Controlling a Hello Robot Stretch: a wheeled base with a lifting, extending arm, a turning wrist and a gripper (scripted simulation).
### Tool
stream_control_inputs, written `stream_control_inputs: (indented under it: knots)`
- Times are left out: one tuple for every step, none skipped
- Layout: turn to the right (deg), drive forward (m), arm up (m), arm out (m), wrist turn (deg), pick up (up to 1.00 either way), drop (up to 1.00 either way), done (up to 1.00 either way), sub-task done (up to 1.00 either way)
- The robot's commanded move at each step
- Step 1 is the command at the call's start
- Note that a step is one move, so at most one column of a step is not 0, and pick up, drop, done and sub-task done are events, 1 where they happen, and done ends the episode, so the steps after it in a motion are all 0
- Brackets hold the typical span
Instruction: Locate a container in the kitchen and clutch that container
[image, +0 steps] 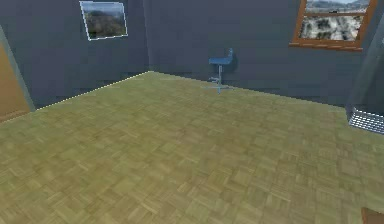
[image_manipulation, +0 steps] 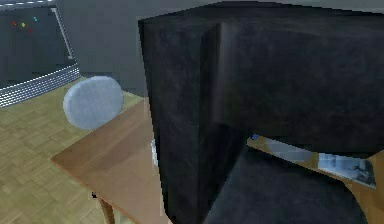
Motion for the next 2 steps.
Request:
stream_control_inputs:
  knots:
    - [-6.0,0.00,0.00,0.00,0.0,0.00,0.00,0.00,0.00]
    - [36.0,0.00,0.00,0.00,0.0,0.00,0.00,0.00,0.00]
